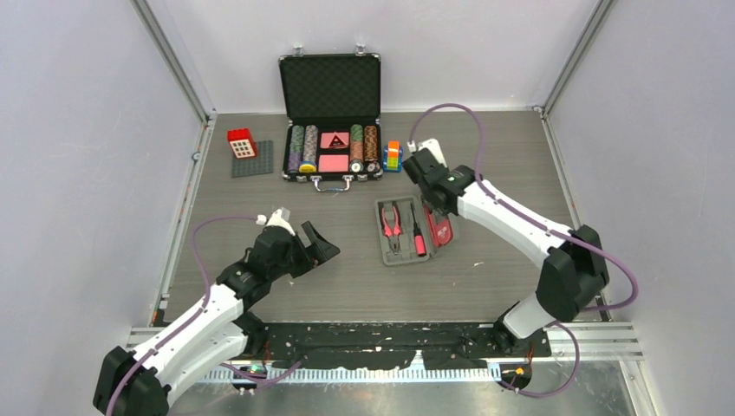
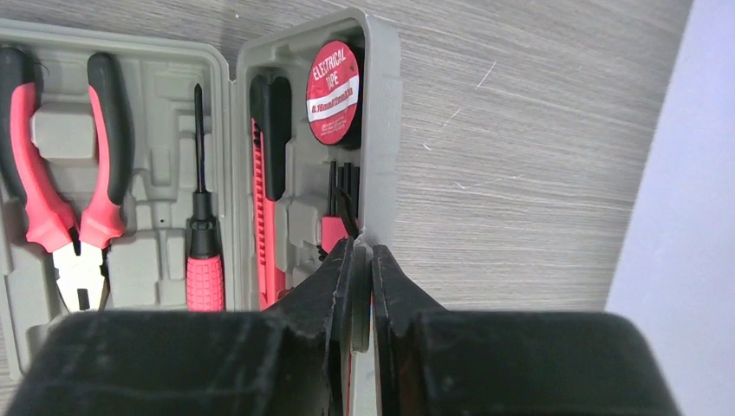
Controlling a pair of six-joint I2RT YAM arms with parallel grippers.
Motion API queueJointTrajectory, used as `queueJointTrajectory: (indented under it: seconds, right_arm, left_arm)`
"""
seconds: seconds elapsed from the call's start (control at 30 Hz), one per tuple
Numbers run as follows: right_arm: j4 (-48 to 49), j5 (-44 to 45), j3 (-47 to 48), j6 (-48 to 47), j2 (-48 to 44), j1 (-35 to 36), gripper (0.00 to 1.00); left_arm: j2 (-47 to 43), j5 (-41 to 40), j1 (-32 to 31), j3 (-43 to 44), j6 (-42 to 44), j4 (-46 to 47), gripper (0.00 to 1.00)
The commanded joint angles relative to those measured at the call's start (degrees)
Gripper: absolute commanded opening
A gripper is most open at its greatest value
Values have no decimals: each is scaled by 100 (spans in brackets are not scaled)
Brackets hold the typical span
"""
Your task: Pack the tool kit
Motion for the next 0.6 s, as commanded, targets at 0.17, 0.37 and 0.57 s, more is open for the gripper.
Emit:
queueJointTrajectory:
  seconds: [0.17, 0.37, 0.57]
  right_arm:
    - [-1341, 1185, 1637, 729, 1416, 1373, 7]
    - [-1502, 860, 2437, 1194, 2218, 2199, 16]
    - [-710, -326, 2370, 1301, 2324, 2510, 40]
  left_arm:
    - [-739, -206, -18, -303, -67, -164, 85]
    - [-1293, -442, -20, -512, -90, -316, 85]
    - [-1848, -474, -20, -711, -163, -529, 84]
